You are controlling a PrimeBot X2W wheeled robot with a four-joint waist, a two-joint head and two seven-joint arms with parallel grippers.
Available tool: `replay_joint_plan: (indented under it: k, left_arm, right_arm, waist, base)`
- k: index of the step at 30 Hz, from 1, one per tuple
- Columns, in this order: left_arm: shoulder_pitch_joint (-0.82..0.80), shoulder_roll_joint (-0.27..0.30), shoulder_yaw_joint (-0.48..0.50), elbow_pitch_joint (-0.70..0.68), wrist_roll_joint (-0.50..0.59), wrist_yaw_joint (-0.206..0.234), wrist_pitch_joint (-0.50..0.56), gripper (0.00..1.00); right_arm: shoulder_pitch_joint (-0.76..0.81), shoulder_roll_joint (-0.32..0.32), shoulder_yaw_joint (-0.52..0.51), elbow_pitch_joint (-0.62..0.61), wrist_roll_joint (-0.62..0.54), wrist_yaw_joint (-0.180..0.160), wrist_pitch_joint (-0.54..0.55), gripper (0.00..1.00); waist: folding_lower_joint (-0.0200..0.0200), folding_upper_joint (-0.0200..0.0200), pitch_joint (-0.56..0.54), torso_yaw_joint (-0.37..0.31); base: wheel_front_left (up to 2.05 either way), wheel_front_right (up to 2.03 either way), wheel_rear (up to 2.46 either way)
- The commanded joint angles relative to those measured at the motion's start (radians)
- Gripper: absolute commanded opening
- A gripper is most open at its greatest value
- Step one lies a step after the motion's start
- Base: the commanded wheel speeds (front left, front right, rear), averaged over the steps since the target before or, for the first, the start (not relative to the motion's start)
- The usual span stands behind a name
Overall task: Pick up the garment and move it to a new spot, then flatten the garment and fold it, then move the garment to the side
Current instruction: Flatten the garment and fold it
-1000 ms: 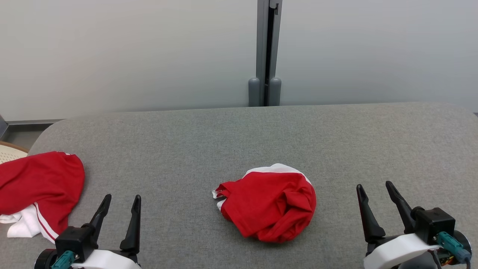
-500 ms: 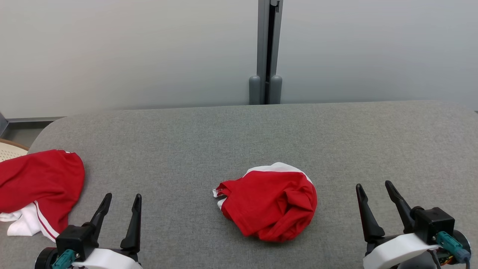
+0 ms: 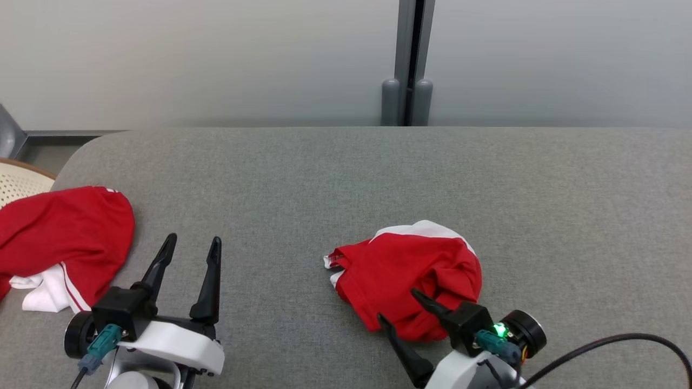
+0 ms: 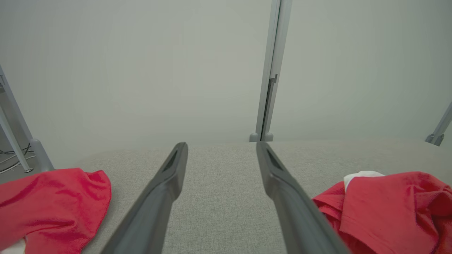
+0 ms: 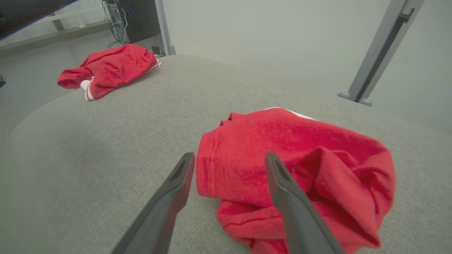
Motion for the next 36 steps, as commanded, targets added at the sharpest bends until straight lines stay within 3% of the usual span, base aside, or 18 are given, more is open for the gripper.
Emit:
replay_joint_plan:
  k: [1, 10, 11, 12, 13, 14, 15, 23, 30, 36]
  left_arm:
    - [-0.023, -0.002, -0.003, -0.003, 0.008, 0.000, -0.006, 1.00]
    - [-0.111, -0.043, -0.034, 0.040, 0.019, -0.011, -0.037, 1.00]
    - [-0.117, -0.047, -0.036, 0.047, 0.020, -0.012, -0.041, 1.00]
    - [-0.123, -0.051, -0.038, 0.054, 0.021, -0.014, -0.042, 1.00]
    - [-0.130, -0.054, -0.040, 0.059, 0.022, -0.017, -0.046, 1.00]
    - [-0.135, -0.056, -0.042, 0.064, 0.023, -0.020, -0.048, 1.00]
    - [-0.137, -0.057, -0.043, 0.070, 0.024, -0.018, -0.050, 1.00]
    - [-0.169, -0.067, -0.037, 0.091, 0.025, -0.019, -0.066, 1.00]
    - [-0.174, -0.056, -0.023, 0.082, 0.029, -0.010, -0.070, 1.00]
    - [-0.165, -0.051, -0.019, 0.077, 0.026, -0.008, -0.071, 1.00]
  right_arm:
    - [-0.024, -0.012, 0.021, 0.015, 0.011, 0.000, 0.014, 1.00]
    - [-0.185, -0.034, 0.132, 0.154, -0.076, 0.000, 0.145, 1.00]
    - [-0.193, -0.032, 0.132, 0.164, -0.083, 0.000, 0.158, 0.88]
    - [-0.203, -0.029, 0.131, 0.168, -0.089, 0.000, 0.164, 0.49]
    - [-0.210, -0.025, 0.130, 0.172, -0.086, 0.000, 0.170, 0.39]
    - [-0.215, -0.023, 0.128, 0.174, -0.085, 0.000, 0.172, 0.15]
    - [-0.219, -0.021, 0.125, 0.172, -0.086, 0.000, 0.168, 0.00]
    - [-0.210, 0.003, 0.041, 0.082, -0.039, 0.000, 0.068, 0.00]
    - [-0.140, 0.035, -0.233, -0.029, 0.036, 0.000, -0.025, 0.00]
    - [-0.058, 0.043, -0.435, -0.022, 0.140, 0.000, -0.049, 0.00]
  waist:
    - [0.0000, 0.0000, 0.032, 0.026]
    - [0.0000, 0.0000, 0.115, 0.074]
    - [0.0000, 0.0000, 0.120, 0.076]
    - [0.0000, 0.0000, 0.125, 0.076]
    - [0.0000, 0.0000, 0.129, 0.076]
    - [0.0000, 0.0000, 0.132, 0.076]
    - [0.0000, 0.0000, 0.134, 0.075]
    - [0.0000, 0.0000, 0.146, 0.051]
    - [0.0000, 0.0000, 0.153, 0.007]
    - [0.0000, 0.0000, 0.159, -0.013]
  base:
    - [0.00, 0.00, 0.00]
    - [0.00, 0.00, 0.00]
    - [0.00, 0.00, 0.00]
    - [0.00, 0.00, 0.00]
    - [0.00, 0.00, 0.00]
    - [0.00, 0.00, 0.00]
    - [0.00, 0.00, 0.00]
    - [0.00, 0.00, 0.00]
    - [0.00, 0.00, 0.00]
    - [0.00, 0.00, 0.00]
